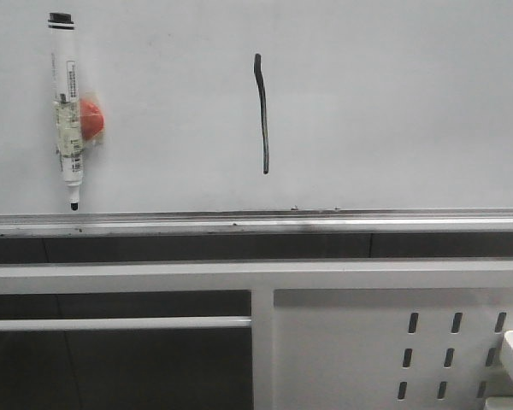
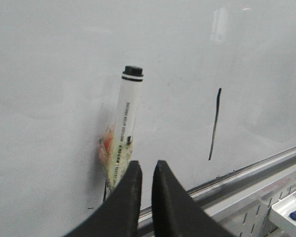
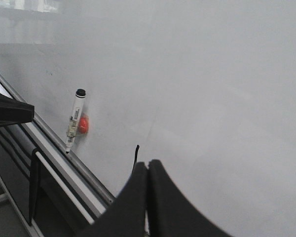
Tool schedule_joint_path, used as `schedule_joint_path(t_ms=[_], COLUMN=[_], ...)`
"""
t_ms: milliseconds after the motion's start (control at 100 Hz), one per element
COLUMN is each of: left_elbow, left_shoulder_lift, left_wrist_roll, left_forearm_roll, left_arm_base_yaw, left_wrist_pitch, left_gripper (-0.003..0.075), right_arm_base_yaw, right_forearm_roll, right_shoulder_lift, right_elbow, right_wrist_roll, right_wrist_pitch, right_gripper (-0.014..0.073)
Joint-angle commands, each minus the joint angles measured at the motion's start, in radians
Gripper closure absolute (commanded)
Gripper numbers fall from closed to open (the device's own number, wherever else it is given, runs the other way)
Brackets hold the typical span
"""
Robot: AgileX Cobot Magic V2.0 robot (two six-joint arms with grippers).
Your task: Write number 1 on whiteboard
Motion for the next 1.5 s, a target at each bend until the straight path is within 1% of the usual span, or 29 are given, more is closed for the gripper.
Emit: schedule_joint_path(t_ms=[0,80,140,210,360,410,510,580,660,770,880,930,970,1120,1280,1400,1490], left_elbow=[0.009,0.025,0.035,0.039,0.039,0.039,0.024,-0.016,-0.093,-0.195,-0.245,-0.252,-0.261,-0.311,-0.333,-0.335,-0.335], left_shoulder_lift=[-0.055,-0.094,-0.113,-0.125,-0.131,-0.131,-0.131,-0.131,-0.131,-0.135,-0.191,-0.238,-0.288,-0.512,-0.778,-0.967,-1.097], left_wrist_roll=[0.009,0.011,0.011,0.011,0.013,0.015,0.061,0.072,0.086,0.096,0.050,0.039,0.039,0.044,0.040,0.040,0.040], left_forearm_roll=[-0.001,-0.001,0.002,0.013,0.022,0.021,0.021,0.021,0.032,0.083,0.132,0.132,0.132,0.155,0.144,0.144,0.126], left_arm_base_yaw=[-0.002,-0.002,-0.002,-0.002,-0.002,-0.002,0.000,0.000,0.000,0.000,0.000,0.000,0.000,0.000,-0.001,0.000,0.000], left_wrist_pitch=[-0.180,-0.131,-0.095,-0.091,-0.095,-0.084,-0.058,0.004,0.115,0.226,0.307,0.371,0.449,0.841,1.087,1.328,1.461], left_gripper=[0.0740,0.0740,0.0740,0.0740,0.0740,0.0740,0.0740,0.0740,0.0740,0.0740,0.0740,0.0740,0.0740,0.0740,0.0740,0.0740,0.0740], right_arm_base_yaw=[-0.004,-0.004,-0.004,-0.004,-0.004,-0.004,-0.004,-0.004,-0.004,-0.004,-0.004,-0.004,-0.004,-0.004,-0.004,-0.004,-0.004], right_forearm_roll=[-0.003,0.014,0.094,0.171,0.177,0.205,0.219,0.219,0.219,0.219,0.219,0.219,0.219,0.219,0.219,0.219,0.219], right_shoulder_lift=[-0.060,-0.132,-0.177,-0.222,-0.280,-0.285,-0.285,-0.285,-0.285,-0.285,-0.285,-0.285,-0.285,-0.285,-0.285,-0.285,-0.285], right_elbow=[-0.006,0.049,0.107,0.182,0.299,0.320,0.350,0.358,0.360,0.360,0.360,0.360,0.360,0.360,0.360,0.360,0.360], right_wrist_roll=[-0.001,-0.001,-0.001,-0.001,-0.001,-0.001,-0.001,-0.001,-0.001,-0.001,-0.001,-0.001,-0.001,-0.001,-0.001,-0.001,-0.001], right_wrist_pitch=[-0.035,-0.035,-0.035,-0.040,-0.055,-0.053,-0.056,-0.053,-0.043,-0.038,-0.038,-0.038,-0.038,-0.038,-0.038,-0.038,-0.038], right_gripper=[0.0652,0.0652,0.0652,0.0652,0.0652,0.0652,0.0652,0.0652,0.0652,0.0652,0.0652,0.0652,0.0652,0.0652,0.0652,0.0652,0.0652])
